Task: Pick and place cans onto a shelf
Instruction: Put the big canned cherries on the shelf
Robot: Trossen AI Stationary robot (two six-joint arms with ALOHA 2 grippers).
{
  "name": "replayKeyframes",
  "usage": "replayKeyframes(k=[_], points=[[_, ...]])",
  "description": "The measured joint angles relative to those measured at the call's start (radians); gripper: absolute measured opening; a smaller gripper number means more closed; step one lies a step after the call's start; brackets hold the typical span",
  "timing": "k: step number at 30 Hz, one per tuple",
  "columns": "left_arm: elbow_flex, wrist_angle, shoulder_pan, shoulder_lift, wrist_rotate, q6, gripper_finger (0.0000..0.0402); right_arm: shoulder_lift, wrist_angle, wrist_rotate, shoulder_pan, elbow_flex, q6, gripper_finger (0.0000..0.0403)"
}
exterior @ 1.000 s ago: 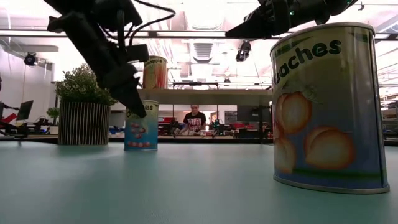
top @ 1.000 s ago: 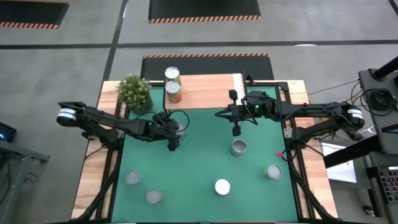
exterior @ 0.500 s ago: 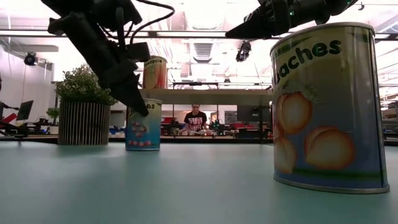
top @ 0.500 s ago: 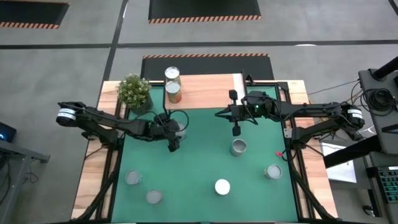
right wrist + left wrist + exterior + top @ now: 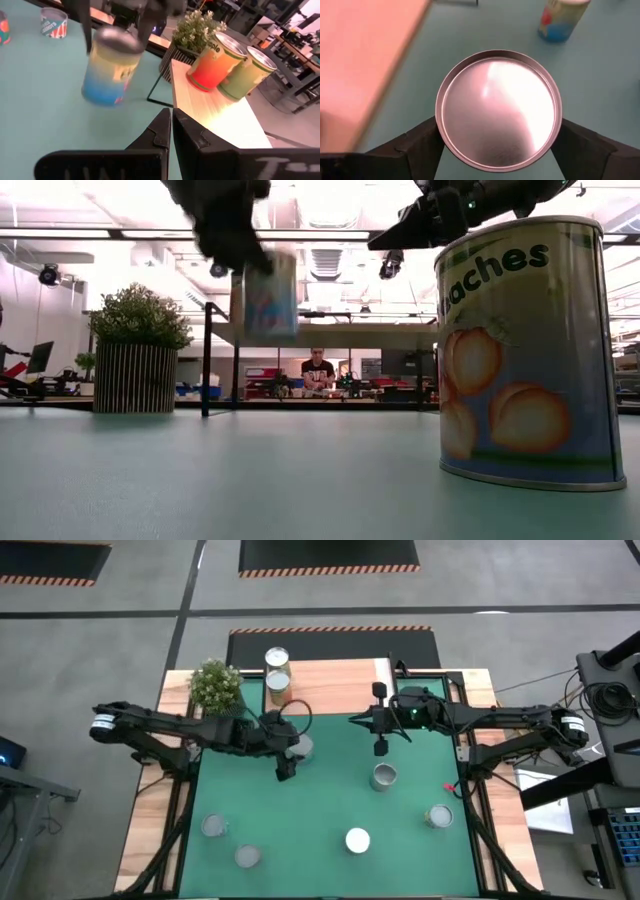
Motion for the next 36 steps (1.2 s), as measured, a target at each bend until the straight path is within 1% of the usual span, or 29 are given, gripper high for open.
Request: replayKeyframes(k=[6,11,16,19,27,32,36], points=[[0.189,-0.108,0.002,0.000,0.027,0.093,0.0301,-0.085,-0.071,-0.004,0.000,0.000,0.001,0.0009],[0.271,-0.096,0.014,0.000,0.034,0.170,0.0302,-0.167,-0.113,-0.013,0.000,-0.024,0.019,0.0009],[0.344,-0.089,0.047,0.025,0.034,0.180,0.0302,-0.245,-0.117,-0.049,0.000,-0.066,0.011,0.0009],[0.395,-0.095,0.065,0.069,0.034,0.211,0.0302,-0.283,-0.114,-0.063,0.000,-0.070,0.023,0.0009],[0.599,-0.211,0.131,0.233,0.034,0.346,0.0302,-0.334,-0.116,-0.065,0.000,-0.098,0.023,0.0009],[0.668,-0.231,0.194,0.311,0.035,0.406,0.0302,-0.340,-0.115,-0.064,0.000,-0.100,0.023,0.0009],[0.687,-0.227,0.266,0.345,0.034,0.400,0.0302,-0.340,-0.115,-0.064,0.000,-0.100,0.023,0.0009]])
